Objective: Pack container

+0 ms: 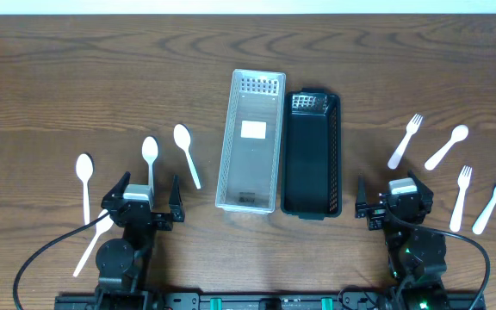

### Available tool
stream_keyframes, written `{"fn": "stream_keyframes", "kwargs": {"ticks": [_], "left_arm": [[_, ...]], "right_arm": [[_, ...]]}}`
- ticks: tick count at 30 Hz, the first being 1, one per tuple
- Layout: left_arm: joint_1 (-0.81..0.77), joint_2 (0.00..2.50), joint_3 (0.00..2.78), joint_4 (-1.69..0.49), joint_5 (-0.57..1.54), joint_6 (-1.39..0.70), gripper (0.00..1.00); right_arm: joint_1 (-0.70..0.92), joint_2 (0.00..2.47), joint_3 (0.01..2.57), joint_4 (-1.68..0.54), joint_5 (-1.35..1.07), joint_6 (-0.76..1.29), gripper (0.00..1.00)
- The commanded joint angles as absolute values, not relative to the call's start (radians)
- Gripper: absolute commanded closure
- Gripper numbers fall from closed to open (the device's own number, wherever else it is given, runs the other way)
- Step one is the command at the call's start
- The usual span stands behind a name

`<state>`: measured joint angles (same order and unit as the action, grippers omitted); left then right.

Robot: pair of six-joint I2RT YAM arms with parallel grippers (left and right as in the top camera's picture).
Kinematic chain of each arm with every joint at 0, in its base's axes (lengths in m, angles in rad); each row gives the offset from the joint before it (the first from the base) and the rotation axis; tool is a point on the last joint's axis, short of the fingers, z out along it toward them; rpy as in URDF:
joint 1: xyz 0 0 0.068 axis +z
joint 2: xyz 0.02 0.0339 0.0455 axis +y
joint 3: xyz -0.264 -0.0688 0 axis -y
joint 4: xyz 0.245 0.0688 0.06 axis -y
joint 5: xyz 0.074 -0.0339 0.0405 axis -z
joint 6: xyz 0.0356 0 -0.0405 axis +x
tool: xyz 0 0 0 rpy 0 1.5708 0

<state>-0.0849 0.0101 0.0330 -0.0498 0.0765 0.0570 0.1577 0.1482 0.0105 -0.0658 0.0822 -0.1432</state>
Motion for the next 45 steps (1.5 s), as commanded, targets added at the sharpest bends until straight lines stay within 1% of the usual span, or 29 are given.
{"fn": "stream_keyframes", "kwargs": {"ticks": [1, 8, 12, 19, 21, 24, 25, 28, 31, 32, 35, 40, 45], "left_arm": [[-0.08, 0.004, 0.005, -0.062, 0.094, 0.071, 0.02], [-0.08, 0.004, 0.005, -0.062, 0.094, 0.071, 0.02], [-0.08, 0.004, 0.005, -0.061, 0.094, 0.071, 0.02], [-0.08, 0.004, 0.005, -0.062, 0.094, 0.071, 0.02], [-0.08, 0.004, 0.005, -0.062, 0.094, 0.068, 0.02], [-0.08, 0.011, 0.01, -0.067, 0.094, 0.017, 0.02], [-0.08, 0.019, 0.021, -0.083, 0.094, -0.01, 0.02], [-0.08, 0.06, 0.107, -0.17, 0.101, -0.064, 0.02], [-0.08, 0.162, 0.278, -0.281, 0.109, -0.065, 0.02], [-0.08, 0.197, 0.324, -0.303, 0.109, -0.067, 0.02], [-0.08, 0.367, 0.508, -0.383, 0.109, -0.121, 0.02], [-0.08, 0.71, 0.844, -0.608, 0.109, -0.143, 0.02], [-0.08, 0.992, 1.098, -0.822, 0.109, -0.09, 0.02]], "right_arm": [[0.165, 0.143, 0.006, -0.067, 0.081, -0.154, 0.01], [0.165, 0.143, 0.006, -0.066, 0.083, -0.155, 0.01], [0.164, 0.143, 0.006, -0.01, 0.184, -0.283, 0.01], [0.164, 0.143, 0.006, -0.033, 0.175, -0.292, 0.01], [0.164, 0.143, 0.006, -0.049, 0.147, -0.233, 0.01], [0.164, 0.143, 0.006, -0.046, 0.12, -0.001, 0.01], [0.164, 0.143, 0.006, -0.04, 0.1, 0.043, 0.01], [0.164, 0.143, 0.032, -0.052, -0.003, 0.072, 0.01], [0.164, 0.164, 0.12, -0.165, -0.008, 0.141, 0.01], [0.164, 0.178, 0.149, -0.197, -0.008, 0.146, 0.02], [0.164, 0.267, 0.287, -0.304, -0.008, 0.146, 0.01], [0.163, 0.523, 0.576, -0.504, -0.005, 0.146, 0.01], [0.162, 0.85, 0.883, -0.772, -0.005, 0.141, 0.01]]}}
